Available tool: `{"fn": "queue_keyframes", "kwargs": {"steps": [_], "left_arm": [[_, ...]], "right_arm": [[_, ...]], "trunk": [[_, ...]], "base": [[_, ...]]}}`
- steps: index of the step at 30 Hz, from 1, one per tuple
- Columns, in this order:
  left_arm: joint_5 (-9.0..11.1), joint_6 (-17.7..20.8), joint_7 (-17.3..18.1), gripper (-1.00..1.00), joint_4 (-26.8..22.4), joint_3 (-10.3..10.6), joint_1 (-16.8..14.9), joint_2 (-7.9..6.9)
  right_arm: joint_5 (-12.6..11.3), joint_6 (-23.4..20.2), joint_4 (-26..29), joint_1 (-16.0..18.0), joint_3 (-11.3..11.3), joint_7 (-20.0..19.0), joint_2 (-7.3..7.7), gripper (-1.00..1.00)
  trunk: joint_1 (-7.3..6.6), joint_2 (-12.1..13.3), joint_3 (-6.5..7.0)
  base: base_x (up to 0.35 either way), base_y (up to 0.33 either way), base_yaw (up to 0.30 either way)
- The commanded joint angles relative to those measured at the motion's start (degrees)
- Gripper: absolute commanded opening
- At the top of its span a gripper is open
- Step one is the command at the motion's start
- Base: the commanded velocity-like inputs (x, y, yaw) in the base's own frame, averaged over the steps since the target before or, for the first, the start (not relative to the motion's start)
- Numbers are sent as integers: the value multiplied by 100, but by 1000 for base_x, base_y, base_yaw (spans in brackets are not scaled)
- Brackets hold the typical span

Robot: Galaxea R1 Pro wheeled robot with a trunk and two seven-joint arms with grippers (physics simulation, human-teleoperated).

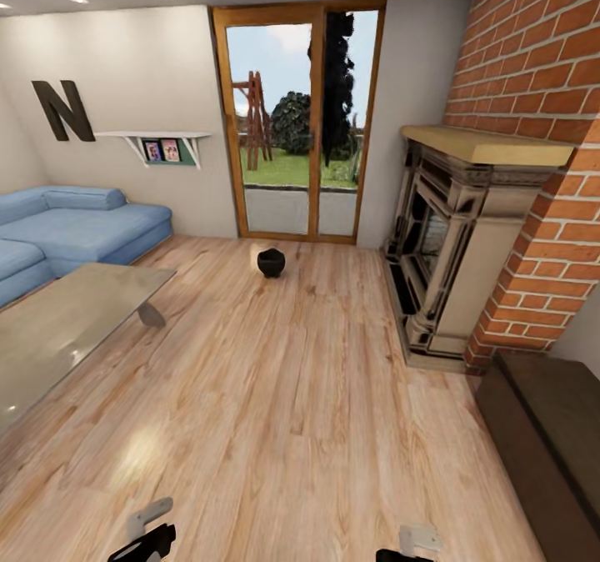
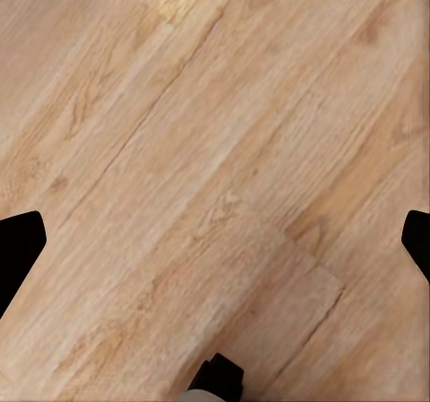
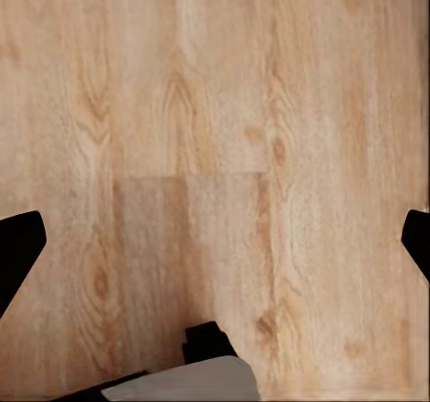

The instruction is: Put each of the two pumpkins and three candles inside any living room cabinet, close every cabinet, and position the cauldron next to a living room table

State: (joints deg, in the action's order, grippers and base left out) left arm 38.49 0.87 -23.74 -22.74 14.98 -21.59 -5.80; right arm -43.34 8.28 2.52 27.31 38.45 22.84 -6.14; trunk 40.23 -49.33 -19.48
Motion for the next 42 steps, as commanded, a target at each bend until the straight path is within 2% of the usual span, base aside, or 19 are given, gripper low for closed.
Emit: {"fn": "queue_keyframes", "kwargs": {"steps": [1, 5, 9, 14, 42], "left_arm": [[41, 9, -43, 100, -11, 49, -3, -7], [43, 9, -43, 100, -11, 49, -3, -8], [44, 9, -43, 100, -11, 45, -3, -18], [44, 9, -43, 100, -11, 43, -3, -26], [32, 9, -43, 100, -11, 49, -3, -1]], "right_arm": [[-45, 29, -55, -30, 58, 14, -3, 100], [-51, 50, -266, -250, 58, 14, -2, 100], [-53, 56, -366, -641, 58, 12, -2, 100], [-74, 52, -381, -854, 58, 18, -2, 100], [-104, 51, -376, -912, 57, 10, -2, 100]], "trunk": [[4, -4, -6], [4, -4, -6], [4, -4, -6], [4, -4, -6], [4, -4, -6]], "base": [[332, 0, 0], [332, 0, 0], [332, 0, 0], [332, 0, 0], [332, 0, 0]]}}
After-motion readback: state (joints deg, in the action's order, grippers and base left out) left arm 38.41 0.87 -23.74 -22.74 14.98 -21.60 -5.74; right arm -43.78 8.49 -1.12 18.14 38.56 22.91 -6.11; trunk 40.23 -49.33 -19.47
